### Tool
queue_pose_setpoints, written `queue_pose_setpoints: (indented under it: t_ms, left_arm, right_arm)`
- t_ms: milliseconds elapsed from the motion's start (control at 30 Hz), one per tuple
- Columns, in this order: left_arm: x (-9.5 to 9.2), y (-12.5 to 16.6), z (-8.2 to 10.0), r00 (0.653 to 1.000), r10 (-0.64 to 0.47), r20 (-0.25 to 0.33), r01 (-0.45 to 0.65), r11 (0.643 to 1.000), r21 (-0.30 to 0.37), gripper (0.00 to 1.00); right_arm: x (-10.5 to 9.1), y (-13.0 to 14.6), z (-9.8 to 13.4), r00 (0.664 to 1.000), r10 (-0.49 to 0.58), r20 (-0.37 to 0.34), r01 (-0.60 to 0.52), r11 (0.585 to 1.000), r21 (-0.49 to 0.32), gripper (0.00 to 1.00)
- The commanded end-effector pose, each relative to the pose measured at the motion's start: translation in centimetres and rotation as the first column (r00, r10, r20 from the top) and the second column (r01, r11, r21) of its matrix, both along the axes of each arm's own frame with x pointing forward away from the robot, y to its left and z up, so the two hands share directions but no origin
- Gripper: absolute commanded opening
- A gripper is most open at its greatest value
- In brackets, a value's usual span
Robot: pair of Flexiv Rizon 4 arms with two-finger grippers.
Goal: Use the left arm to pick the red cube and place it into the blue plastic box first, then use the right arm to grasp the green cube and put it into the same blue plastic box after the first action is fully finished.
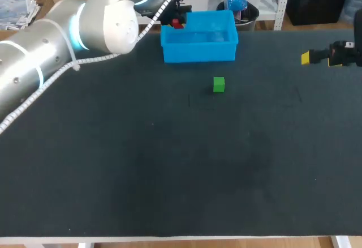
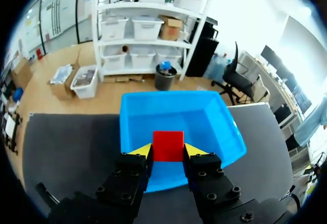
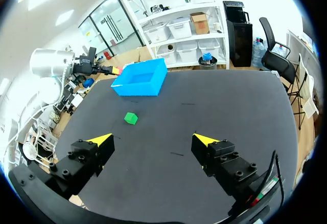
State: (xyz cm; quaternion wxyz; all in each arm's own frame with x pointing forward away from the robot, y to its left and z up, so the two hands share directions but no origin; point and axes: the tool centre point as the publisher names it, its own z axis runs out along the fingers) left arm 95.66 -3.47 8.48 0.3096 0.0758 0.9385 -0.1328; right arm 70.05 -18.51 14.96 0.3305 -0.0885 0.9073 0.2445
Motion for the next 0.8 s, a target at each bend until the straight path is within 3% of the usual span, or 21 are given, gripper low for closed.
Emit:
queue_pose_setpoints:
  t_ms: [33, 800]
  left_arm:
    - [2.0, -0.8, -1.3, 1.0, -0.008, -0.014, 0.008, 1.0, 0.001, 0.0]
    - [2.4, -1.6, -3.3, 0.995, -0.011, -0.1, 0.019, 0.997, 0.078, 0.0]
  right_arm:
    - [0.0, 0.0, 0.0, 1.0, 0.002, 0.0, -0.002, 1.0, 0.0, 1.0]
    - [0.0, 0.0, 0.0, 1.0, 0.002, 0.0, -0.002, 1.0, 0.0, 1.0]
